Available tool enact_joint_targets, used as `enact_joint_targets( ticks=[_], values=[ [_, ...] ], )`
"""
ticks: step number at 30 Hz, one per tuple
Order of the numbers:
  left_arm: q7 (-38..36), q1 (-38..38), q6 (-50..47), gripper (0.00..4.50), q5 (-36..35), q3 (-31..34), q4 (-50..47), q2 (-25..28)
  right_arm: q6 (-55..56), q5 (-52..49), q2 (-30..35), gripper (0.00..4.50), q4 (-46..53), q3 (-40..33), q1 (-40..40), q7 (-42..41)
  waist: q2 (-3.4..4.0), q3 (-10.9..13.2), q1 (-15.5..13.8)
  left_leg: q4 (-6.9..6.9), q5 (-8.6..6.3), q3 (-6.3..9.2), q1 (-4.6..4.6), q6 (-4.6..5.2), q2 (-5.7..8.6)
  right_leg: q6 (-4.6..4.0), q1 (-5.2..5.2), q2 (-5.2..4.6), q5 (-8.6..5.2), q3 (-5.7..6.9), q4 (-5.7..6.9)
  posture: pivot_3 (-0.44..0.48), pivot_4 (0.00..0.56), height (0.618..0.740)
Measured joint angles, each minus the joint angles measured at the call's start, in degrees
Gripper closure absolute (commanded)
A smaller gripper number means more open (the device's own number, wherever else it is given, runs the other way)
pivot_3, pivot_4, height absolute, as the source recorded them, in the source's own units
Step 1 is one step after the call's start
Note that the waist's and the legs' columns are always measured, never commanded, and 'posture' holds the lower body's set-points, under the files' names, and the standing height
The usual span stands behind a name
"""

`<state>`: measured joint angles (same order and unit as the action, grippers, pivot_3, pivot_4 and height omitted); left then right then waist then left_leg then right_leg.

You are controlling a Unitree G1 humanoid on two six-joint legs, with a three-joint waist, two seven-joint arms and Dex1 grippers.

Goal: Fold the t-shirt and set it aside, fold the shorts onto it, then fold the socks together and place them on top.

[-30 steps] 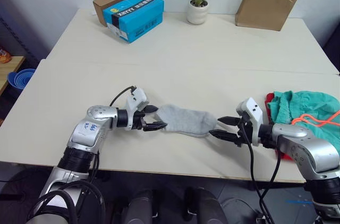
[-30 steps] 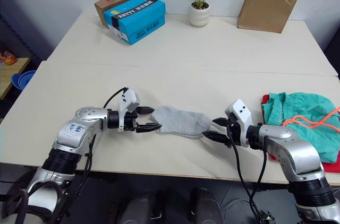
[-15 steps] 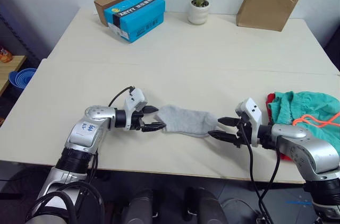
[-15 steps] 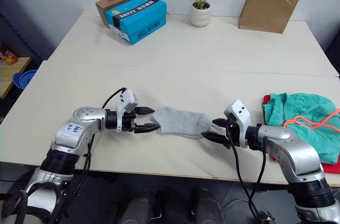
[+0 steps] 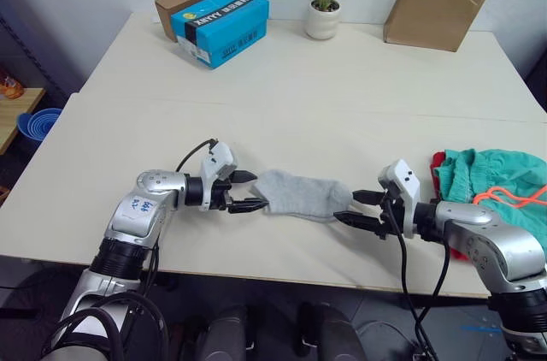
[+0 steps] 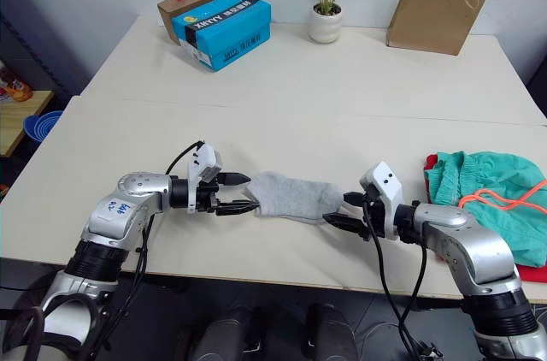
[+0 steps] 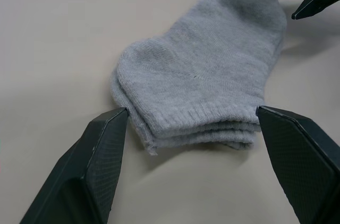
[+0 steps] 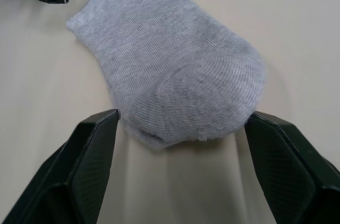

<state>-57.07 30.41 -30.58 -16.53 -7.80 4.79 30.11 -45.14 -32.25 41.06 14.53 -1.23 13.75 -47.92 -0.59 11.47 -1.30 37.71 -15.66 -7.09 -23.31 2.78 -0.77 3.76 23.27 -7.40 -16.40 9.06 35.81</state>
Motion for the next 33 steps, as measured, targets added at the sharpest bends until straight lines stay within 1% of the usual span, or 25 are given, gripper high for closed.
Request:
enact_joint_targets(
  ticks=[14,27,33],
  values=[
    [-1.03,0.05,1.75,0.49,-0.01,0.00,0.18,0.00,0.01,-0.49,-0.01,0.81,0.02,0.00,-0.49,0.29,0.00,0.00,-0.01,0.00,-0.01,0.00,0.00,0.01,0.00,0.00,0.00,0.00,0.00,0.00,-0.02,0.000,0.150,0.740],
    [0.19,0.52,-3.69,0.49,-0.03,-0.07,0.24,-0.11,0.10,-0.65,-0.02,0.81,0.72,-0.02,-0.75,0.77,0.00,0.00,-0.02,-0.02,-0.01,0.00,0.00,0.01,0.00,0.00,0.00,0.00,0.00,0.00,-0.02,0.000,0.150,0.740],
    [-0.29,0.78,-4.00,0.49,-0.32,-0.06,0.17,-0.57,0.10,-0.84,-0.02,0.81,0.72,-0.02,-0.76,0.77,0.00,0.00,-0.03,-0.02,-0.01,0.00,-0.01,0.01,0.00,0.00,0.00,0.00,0.00,0.00,-0.03,0.000,0.150,0.740]
  ],
)
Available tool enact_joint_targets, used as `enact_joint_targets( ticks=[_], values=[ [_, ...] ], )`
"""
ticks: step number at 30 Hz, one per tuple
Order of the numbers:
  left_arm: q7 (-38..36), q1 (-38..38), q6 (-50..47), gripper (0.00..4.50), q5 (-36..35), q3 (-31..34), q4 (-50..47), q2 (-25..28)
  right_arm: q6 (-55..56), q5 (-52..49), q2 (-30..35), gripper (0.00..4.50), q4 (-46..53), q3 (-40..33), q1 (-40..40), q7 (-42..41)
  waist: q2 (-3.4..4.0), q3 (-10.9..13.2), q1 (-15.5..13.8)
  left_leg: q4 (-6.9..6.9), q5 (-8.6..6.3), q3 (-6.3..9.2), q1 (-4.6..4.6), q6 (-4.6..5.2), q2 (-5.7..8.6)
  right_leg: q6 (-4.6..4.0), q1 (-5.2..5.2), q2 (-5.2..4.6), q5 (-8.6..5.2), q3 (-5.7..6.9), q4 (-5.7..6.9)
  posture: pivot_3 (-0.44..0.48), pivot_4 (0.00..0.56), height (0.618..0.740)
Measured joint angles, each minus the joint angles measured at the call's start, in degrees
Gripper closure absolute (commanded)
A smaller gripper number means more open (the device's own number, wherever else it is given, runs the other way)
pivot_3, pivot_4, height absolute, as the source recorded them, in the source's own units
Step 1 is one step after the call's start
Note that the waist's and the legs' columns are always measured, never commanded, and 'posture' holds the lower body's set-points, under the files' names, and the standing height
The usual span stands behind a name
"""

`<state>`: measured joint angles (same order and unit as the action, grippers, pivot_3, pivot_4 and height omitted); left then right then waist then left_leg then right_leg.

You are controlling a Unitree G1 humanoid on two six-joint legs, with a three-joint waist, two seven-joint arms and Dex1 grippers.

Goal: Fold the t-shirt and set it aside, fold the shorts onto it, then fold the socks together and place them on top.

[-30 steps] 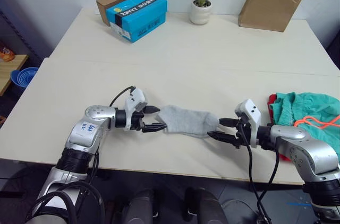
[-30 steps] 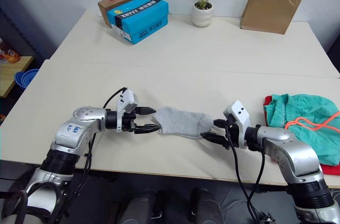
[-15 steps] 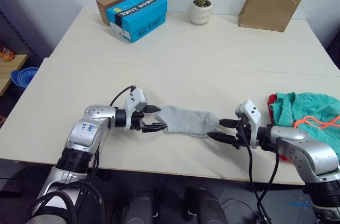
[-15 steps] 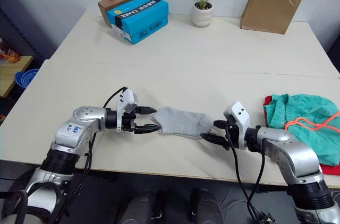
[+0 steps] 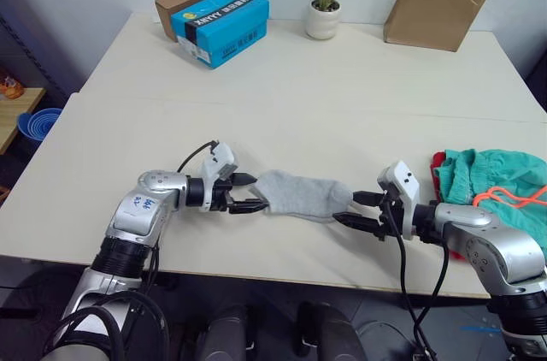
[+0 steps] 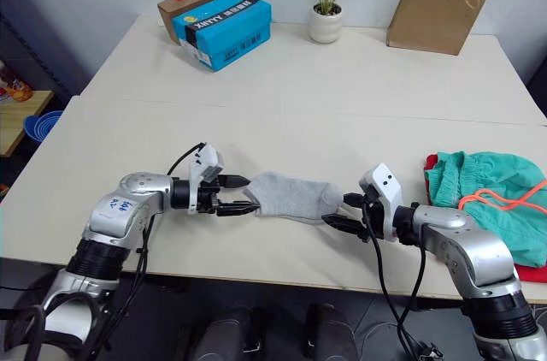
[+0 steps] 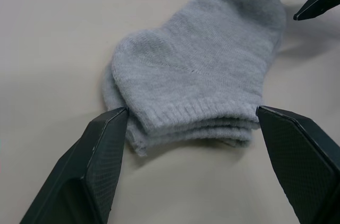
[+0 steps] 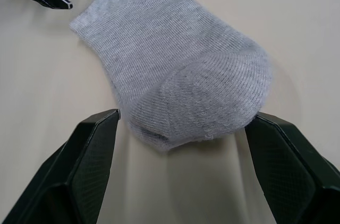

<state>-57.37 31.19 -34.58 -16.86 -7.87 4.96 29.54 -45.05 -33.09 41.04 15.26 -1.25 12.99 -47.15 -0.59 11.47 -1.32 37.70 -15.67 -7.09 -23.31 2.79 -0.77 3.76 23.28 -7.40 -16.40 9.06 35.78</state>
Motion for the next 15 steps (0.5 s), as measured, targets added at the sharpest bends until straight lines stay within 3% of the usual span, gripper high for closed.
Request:
enact_joint_targets(
  ticks=[9,12,15],
  values=[
    [-1.04,0.11,0.45,0.49,-0.16,0.01,0.02,0.02,-0.04,-0.61,0.12,0.81,0.08,-1.83,-1.30,-0.07,0.00,0.00,-0.02,0.00,0.00,0.00,-0.01,0.00,0.00,0.00,0.00,0.00,0.00,0.00,-0.01,0.000,0.150,0.740],
    [-1.03,1.52,-0.18,1.12,-0.75,0.05,0.36,-0.46,-0.49,-1.86,1.24,0.81,0.31,-4.08,-2.79,-0.81,0.00,0.00,-0.14,0.00,0.00,0.01,-0.02,0.01,0.00,0.00,0.00,0.00,0.00,0.01,-0.02,0.000,0.150,0.740],
    [-1.01,3.03,-1.91,2.09,-1.62,0.39,1.44,-1.17,-1.40,-2.72,1.58,0.81,0.30,-6.22,-3.18,-0.94,0.00,0.00,-0.12,0.00,-0.01,0.00,-0.01,0.02,0.00,0.01,-0.02,0.00,0.00,0.01,-0.04,0.000,0.150,0.740]
  ],
)
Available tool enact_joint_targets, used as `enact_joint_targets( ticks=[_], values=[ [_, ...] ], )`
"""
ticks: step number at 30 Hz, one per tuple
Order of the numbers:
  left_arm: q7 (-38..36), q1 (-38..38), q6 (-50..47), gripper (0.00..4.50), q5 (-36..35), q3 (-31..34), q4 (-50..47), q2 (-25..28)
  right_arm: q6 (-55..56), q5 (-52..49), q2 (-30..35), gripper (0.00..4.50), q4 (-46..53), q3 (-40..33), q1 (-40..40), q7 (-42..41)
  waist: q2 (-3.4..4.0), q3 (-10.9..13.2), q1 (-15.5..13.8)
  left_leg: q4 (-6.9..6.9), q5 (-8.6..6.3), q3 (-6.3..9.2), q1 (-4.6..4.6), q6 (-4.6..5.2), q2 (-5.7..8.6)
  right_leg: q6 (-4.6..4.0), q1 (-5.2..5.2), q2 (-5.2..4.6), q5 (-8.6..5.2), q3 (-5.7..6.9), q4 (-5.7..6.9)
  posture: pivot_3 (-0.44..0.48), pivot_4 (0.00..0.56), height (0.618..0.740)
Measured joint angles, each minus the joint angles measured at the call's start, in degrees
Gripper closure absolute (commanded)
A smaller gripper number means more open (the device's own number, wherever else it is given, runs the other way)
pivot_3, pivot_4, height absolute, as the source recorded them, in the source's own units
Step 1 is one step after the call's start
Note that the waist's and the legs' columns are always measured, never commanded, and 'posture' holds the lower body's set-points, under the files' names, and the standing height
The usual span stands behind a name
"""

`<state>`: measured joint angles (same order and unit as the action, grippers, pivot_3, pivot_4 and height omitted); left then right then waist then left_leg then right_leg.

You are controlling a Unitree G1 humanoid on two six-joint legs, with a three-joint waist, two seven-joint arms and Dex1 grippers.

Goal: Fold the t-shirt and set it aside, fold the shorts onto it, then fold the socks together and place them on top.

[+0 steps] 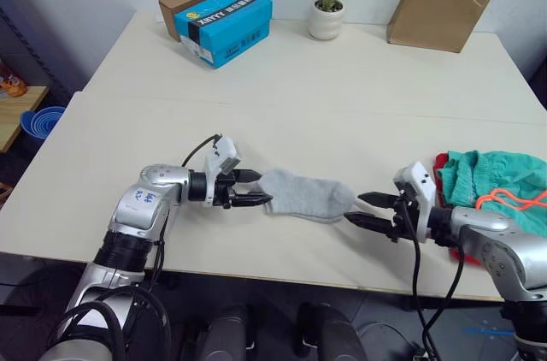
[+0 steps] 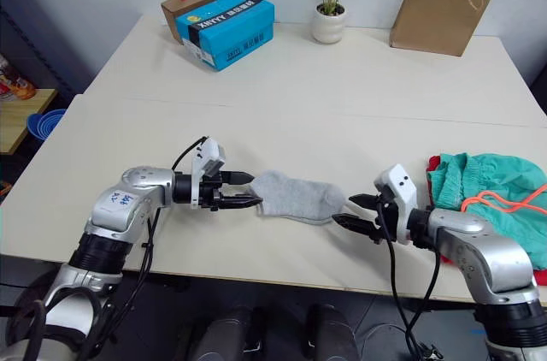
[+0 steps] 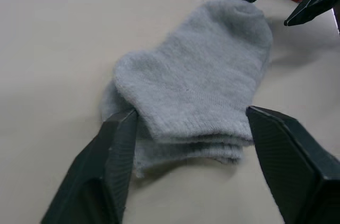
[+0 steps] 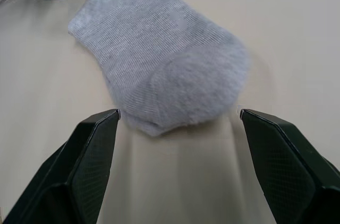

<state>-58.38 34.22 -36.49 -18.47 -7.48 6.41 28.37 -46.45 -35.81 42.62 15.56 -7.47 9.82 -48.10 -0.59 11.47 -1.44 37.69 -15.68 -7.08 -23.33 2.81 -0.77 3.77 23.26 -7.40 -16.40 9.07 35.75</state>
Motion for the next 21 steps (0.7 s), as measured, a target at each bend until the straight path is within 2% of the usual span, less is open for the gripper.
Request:
enact_joint_targets(
  ticks=[7,20,21],
  values=[
    [-0.04,1.55,-2.56,4.38,-1.33,0.09,3.07,-0.93,-1.57,-0.82,-0.59,0.81,-0.07,0.25,1.04,1.36,0.00,0.00,0.26,-0.02,0.02,0.00,0.01,-0.03,0.00,0.00,0.02,0.02,0.00,0.00,0.03,0.000,0.150,0.740],
    [-0.04,1.52,-2.18,4.46,-1.08,-0.48,3.42,-0.81,-5.08,0.02,-4.14,0.81,-2.94,3.66,5.94,4.58,0.00,0.00,0.13,-0.02,0.02,0.00,-0.01,-0.03,0.00,0.00,0.03,0.01,0.00,0.00,0.02,0.000,0.150,0.740],
    [-0.04,1.52,-2.01,4.49,-0.94,-0.52,3.42,-0.79,-5.07,0.06,-4.37,0.98,-2.95,3.85,6.23,4.60,0.00,0.00,0.13,-0.02,0.02,0.00,-0.01,-0.03,0.00,0.00,0.03,0.01,0.00,0.00,0.02,0.000,0.150,0.740]
  ],
)
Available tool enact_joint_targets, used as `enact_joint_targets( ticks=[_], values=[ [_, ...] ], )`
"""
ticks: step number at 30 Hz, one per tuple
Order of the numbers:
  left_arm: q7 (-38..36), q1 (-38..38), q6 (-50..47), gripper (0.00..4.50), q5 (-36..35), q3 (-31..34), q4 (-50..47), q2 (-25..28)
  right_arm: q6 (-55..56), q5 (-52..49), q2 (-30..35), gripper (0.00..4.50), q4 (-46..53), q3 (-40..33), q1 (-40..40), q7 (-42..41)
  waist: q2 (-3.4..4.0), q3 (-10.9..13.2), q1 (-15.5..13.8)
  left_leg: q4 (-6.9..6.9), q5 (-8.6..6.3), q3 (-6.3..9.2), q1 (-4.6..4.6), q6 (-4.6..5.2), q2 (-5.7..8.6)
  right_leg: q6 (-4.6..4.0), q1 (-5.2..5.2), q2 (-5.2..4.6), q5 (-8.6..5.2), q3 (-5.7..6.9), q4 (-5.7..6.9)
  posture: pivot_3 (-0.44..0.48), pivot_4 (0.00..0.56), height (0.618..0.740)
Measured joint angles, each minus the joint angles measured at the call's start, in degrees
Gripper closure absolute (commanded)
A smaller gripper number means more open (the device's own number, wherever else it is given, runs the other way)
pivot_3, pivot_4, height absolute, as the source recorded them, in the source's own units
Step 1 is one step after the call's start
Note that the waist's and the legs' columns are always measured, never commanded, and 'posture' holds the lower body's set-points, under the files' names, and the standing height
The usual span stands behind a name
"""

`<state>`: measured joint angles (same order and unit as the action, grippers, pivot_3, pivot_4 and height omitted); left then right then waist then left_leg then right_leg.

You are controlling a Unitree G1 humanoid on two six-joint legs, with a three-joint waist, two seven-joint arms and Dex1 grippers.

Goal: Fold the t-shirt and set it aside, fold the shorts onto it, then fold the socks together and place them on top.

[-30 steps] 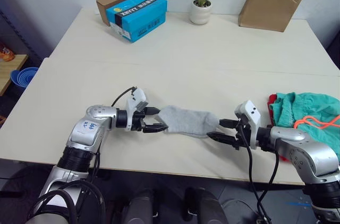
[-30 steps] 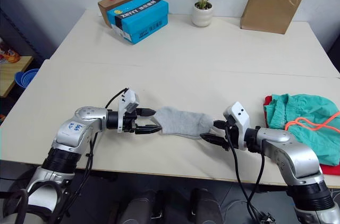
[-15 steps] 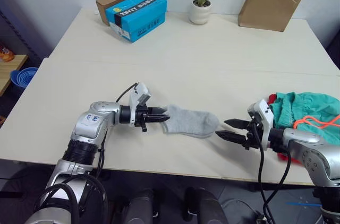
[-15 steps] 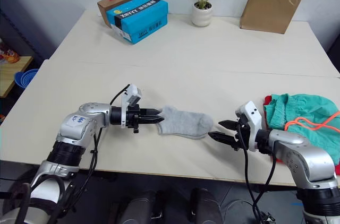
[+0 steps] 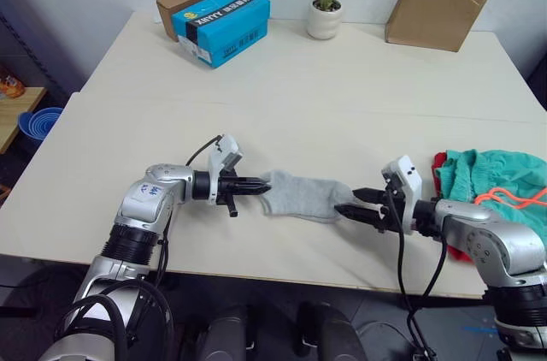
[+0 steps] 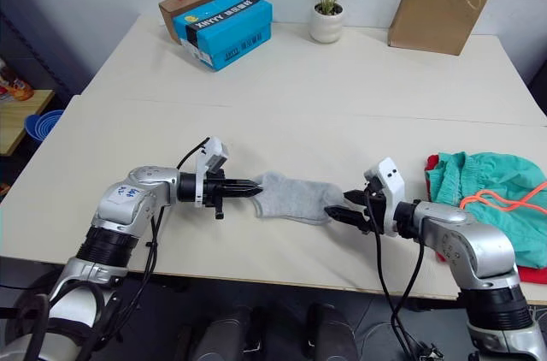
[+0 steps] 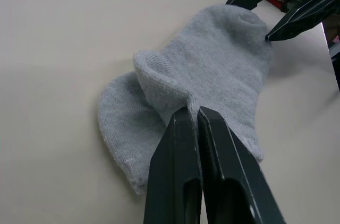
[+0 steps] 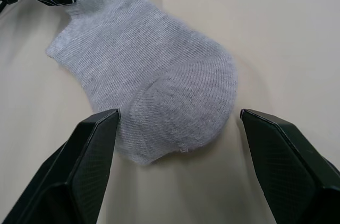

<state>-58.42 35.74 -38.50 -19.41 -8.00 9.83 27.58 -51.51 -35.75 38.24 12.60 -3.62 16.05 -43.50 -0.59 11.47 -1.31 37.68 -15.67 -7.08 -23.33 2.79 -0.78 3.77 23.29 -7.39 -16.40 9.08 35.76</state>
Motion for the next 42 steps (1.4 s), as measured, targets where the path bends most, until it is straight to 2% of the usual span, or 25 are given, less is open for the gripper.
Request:
enact_joint_targets(
  ticks=[2,11,20,25,30,42],
  values=[
    [0.00,0.00,0.45,4.50,0.37,-0.26,0.00,0.02,0.10,0.02,-0.30,1.37,0.00,0.14,0.62,-0.03,0.00,0.00,0.02,0.00,0.00,0.00,0.00,0.00,0.00,0.00,0.00,0.00,0.00,0.00,0.00,0.000,0.150,0.740],
    [0.00,-0.30,1.11,4.50,0.66,-0.47,0.00,0.12,1.28,0.41,-0.24,4.47,0.08,0.13,0.81,-1.00,0.00,0.00,0.00,0.00,0.00,0.00,0.00,0.00,0.00,0.00,0.01,0.00,0.00,0.00,0.00,0.000,0.150,0.740],
    [-0.32,-0.36,1.59,4.50,0.35,-0.15,-0.02,0.18,3.78,0.93,1.47,4.47,0.29,-0.36,0.53,-3.43,0.00,0.00,0.00,-0.01,0.00,0.00,-0.01,0.00,0.00,0.00,0.01,0.00,0.00,0.00,0.00,0.000,0.150,0.740],
    [-1.82,0.83,-2.19,4.50,-5.96,5.52,-0.02,0.32,1.40,-2.76,2.43,4.47,0.76,-3.50,1.61,-4.61,0.00,0.00,0.07,0.00,0.00,0.01,-0.02,0.00,0.00,0.00,0.03,0.00,0.00,0.00,0.01,0.000,0.150,0.740],
    [-2.19,2.70,-6.31,4.50,-8.35,7.63,0.14,2.03,-1.31,-6.08,1.76,4.47,0.81,-4.67,3.79,-3.42,0.00,0.00,0.09,-0.05,0.00,0.01,-0.01,-0.01,0.00,0.00,0.03,0.01,0.00,0.00,0.00,0.000,0.150,0.740],
    [-0.59,1.15,-7.54,4.50,-7.29,7.02,2.59,2.67,-1.43,-3.60,-0.47,4.47,1.61,0.97,2.61,-1.05,0.00,0.00,0.10,-0.05,0.01,-0.03,-0.06,-0.02,0.01,0.00,0.09,0.01,0.00,0.00,0.00,0.000,0.150,0.740]
  ],
)
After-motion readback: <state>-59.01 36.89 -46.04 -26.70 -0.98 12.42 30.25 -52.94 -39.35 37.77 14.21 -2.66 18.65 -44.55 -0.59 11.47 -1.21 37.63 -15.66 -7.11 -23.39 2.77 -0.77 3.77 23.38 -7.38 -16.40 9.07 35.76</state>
